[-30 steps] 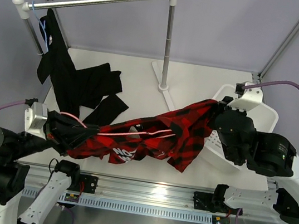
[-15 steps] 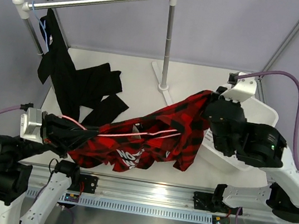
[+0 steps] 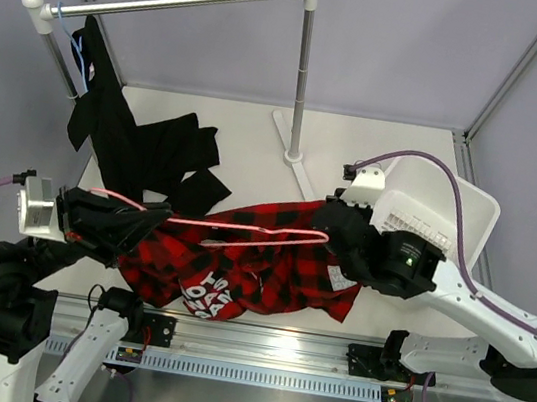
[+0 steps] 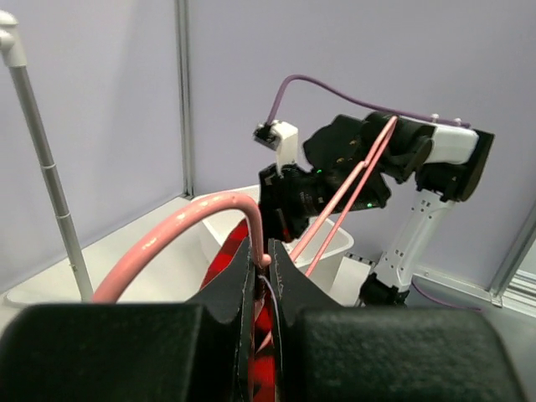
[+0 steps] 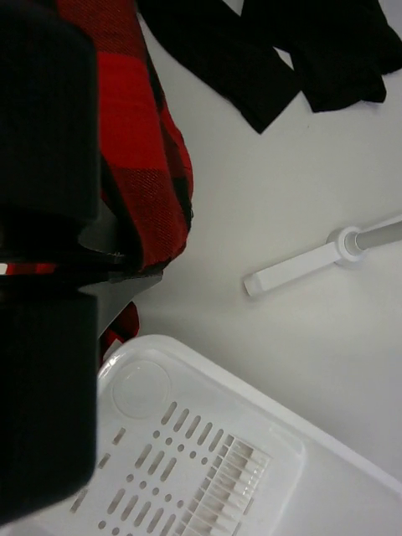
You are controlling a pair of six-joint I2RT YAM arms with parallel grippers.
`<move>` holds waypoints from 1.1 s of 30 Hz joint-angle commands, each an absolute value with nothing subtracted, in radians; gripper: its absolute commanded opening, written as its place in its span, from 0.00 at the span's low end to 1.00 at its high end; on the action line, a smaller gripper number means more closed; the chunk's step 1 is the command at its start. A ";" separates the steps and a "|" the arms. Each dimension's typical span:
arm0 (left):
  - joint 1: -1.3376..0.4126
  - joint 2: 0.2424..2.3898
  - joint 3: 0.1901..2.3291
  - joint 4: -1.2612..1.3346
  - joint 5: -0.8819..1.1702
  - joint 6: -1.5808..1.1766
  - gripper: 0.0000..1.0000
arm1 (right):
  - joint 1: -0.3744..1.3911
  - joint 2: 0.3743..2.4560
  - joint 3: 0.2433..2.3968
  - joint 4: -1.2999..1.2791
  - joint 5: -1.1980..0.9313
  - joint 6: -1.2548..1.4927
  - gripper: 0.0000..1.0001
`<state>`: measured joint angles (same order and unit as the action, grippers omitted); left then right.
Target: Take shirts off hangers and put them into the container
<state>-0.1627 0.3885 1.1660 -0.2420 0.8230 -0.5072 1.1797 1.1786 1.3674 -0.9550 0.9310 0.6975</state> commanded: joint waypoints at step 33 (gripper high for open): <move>-0.166 0.629 1.218 -0.551 1.040 -0.238 0.00 | 1.177 1.100 1.735 -0.927 -0.254 0.144 0.72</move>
